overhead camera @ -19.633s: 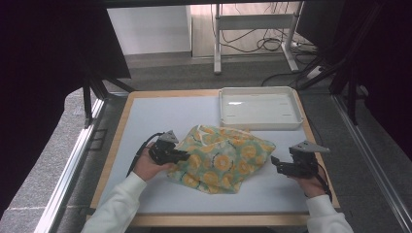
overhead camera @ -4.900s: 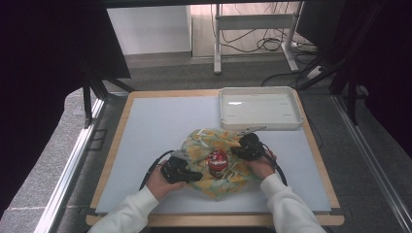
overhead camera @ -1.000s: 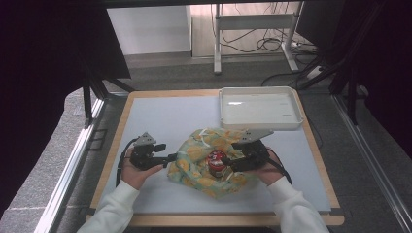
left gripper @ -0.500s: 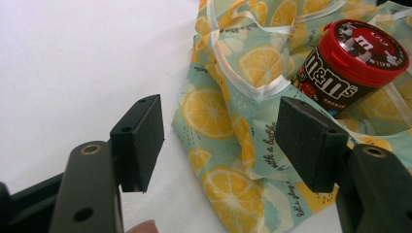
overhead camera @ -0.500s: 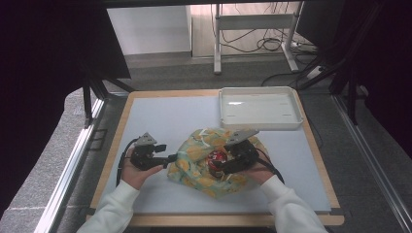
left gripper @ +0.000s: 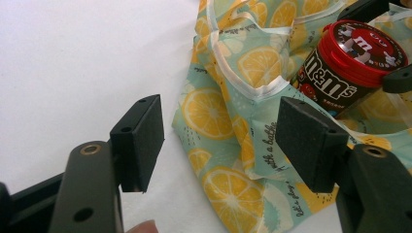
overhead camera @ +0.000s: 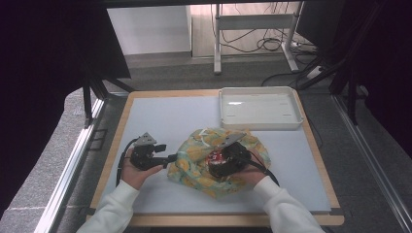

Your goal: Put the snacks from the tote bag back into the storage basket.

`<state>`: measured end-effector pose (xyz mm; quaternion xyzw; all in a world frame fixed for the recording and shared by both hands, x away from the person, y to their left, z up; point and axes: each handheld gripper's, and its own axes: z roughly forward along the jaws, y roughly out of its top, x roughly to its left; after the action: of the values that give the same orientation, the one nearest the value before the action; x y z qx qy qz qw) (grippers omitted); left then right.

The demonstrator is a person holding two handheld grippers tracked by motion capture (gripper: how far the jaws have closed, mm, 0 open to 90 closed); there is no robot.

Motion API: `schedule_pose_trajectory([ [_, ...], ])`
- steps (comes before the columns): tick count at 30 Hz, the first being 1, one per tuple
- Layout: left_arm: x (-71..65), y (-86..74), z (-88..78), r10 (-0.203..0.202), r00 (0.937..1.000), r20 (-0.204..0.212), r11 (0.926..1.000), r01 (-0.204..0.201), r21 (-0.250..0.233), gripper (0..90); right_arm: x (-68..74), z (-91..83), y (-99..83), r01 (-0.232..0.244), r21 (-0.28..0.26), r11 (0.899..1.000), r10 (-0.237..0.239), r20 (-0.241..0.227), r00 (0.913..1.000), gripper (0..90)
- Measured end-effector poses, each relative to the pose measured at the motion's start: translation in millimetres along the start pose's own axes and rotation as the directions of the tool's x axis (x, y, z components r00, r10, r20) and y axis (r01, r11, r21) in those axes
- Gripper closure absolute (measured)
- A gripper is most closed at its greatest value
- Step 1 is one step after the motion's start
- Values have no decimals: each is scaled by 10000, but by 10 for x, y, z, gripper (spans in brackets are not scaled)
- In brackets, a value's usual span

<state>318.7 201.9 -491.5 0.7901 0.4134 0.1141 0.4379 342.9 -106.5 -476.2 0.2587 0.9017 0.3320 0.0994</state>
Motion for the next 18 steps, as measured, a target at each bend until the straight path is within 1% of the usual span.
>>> schedule_pose_trajectory([
  [2, 0, 0, 0, 8, 10000, -1, 10000, -8, 7, 349, 7, 28, -4, -3, 105, 9999, 3, 36, 10000, 216],
  [8, 6, -2, 3, 29, 10000, 1, 10000, -29, 22, 348, 36, 114, -16, 168, 522, 9985, -179, 220, 9996, 225],
  [12, 10, -2, -1, 32, 10000, 7, 10000, -32, 25, 348, 40, 137, -20, 228, 614, 9979, -250, 355, 9991, 246],
  [18, 2, -3, 6, 34, 10000, -8, 10000, -34, 42, 348, 36, 130, -10, 189, 711, 9973, -211, 295, 9993, 254],
])
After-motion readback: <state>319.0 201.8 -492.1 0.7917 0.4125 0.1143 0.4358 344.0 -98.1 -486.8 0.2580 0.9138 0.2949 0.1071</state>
